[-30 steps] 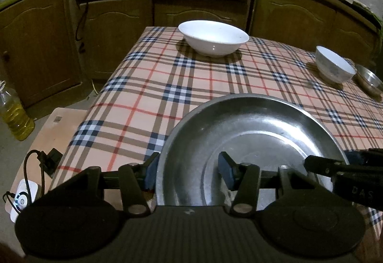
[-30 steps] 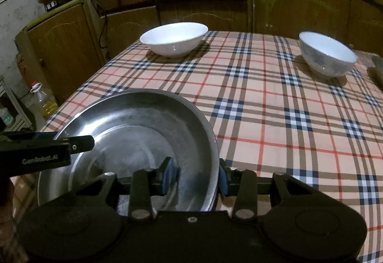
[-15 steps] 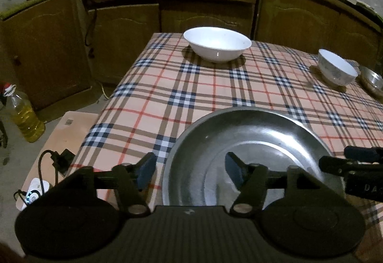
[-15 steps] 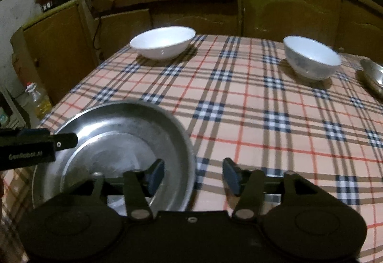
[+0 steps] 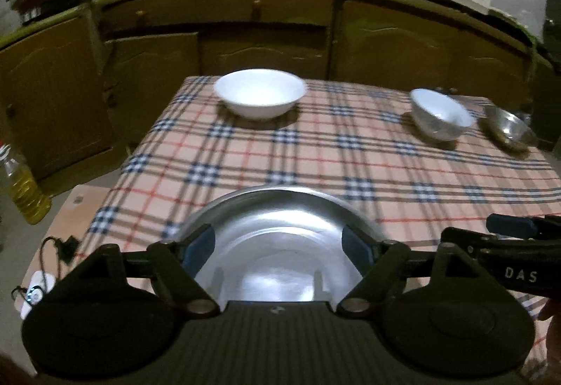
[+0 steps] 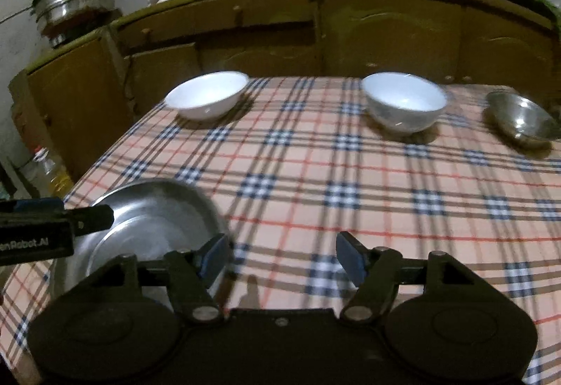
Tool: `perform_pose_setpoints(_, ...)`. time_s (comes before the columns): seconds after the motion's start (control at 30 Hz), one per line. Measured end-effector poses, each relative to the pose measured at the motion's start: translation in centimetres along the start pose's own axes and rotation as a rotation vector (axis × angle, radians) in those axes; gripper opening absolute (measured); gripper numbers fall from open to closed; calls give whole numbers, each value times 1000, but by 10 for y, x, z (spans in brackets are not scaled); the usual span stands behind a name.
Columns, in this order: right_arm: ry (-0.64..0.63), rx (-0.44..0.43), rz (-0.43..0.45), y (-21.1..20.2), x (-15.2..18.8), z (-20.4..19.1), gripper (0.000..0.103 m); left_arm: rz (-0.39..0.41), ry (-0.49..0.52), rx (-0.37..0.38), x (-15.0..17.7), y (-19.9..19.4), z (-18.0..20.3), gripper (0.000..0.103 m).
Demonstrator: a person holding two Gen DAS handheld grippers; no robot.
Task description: Organize plates and bowls
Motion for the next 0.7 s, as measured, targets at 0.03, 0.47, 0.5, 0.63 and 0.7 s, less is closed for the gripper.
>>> perform_pose_setpoints(0.03,10,0,8,-4,-3,6,81,4,4,7,-4,-1,7,81)
perform_pose_setpoints(0.47,89,86,84,-43,-48,108,81,48,110,141,-53,6,112,87)
perform_pose_setpoints(0.5,87,95,89,-45,-52,116,81,51,117,152,-57,8,120,87)
perform_pose_setpoints(0.63,78,137,107,-55,-69,148,81,62,125,179,-72,17,149,88)
perform_pose_setpoints(0.7,83,156,117,-57,-77,166,81,61,139,193,-80,22,166,88)
Point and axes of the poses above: each gripper's, at about its wrist camera, not at the fingertips, and y roughly the way its jaws point, z to its right, x to its underside, the point moved 3 cm from there along y, roughly the way its jaws point, and after that the axes turned 11 degrees about y, right-handed, at the moved point
